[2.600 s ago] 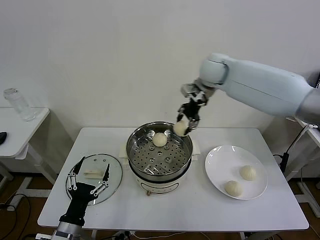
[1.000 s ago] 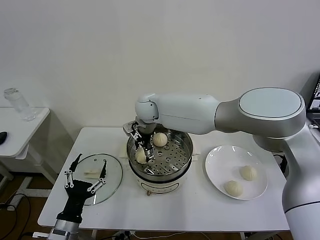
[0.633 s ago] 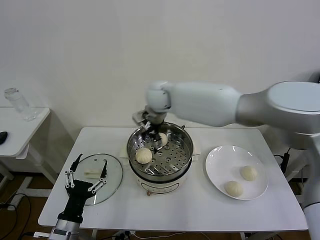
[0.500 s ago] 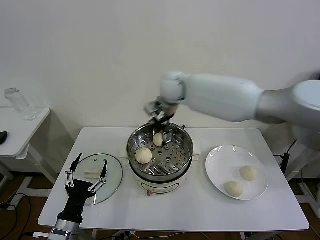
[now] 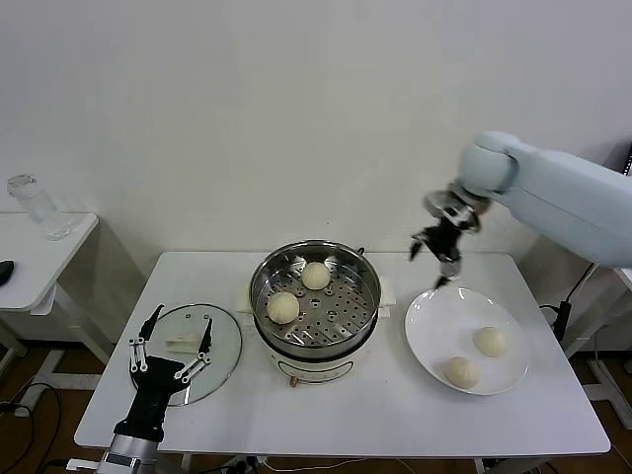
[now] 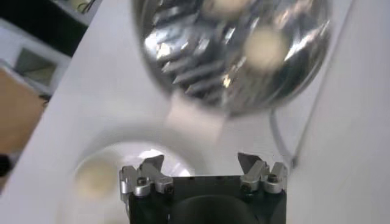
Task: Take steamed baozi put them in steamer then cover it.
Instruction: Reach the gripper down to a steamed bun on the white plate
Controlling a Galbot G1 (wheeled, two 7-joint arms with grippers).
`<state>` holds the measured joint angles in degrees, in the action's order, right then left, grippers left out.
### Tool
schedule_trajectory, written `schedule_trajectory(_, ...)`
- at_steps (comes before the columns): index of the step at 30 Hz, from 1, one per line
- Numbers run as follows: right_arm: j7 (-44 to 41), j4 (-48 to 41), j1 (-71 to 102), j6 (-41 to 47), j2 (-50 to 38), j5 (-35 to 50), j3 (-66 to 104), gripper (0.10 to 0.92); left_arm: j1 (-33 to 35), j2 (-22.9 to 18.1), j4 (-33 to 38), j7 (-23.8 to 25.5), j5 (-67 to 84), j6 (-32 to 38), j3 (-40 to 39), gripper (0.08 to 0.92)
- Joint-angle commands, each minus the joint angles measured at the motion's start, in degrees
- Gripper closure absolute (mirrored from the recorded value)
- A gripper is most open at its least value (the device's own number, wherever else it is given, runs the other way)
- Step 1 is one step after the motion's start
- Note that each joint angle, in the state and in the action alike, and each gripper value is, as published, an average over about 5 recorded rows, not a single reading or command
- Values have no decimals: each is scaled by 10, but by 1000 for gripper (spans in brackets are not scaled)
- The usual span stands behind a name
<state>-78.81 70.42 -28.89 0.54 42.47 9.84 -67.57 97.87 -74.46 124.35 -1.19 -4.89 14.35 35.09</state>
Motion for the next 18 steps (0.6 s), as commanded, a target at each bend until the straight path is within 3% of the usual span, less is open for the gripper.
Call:
schedule_trajectory(1, -14, 6, 118, -34, -84, -54, 38, 203, 1, 0, -2, 0, -1, 0, 1, 177)
schedule_trajectory(18, 8, 2, 215, -38, -58, -92, 79, 203, 2, -1, -11, 0, -7, 6, 6, 177)
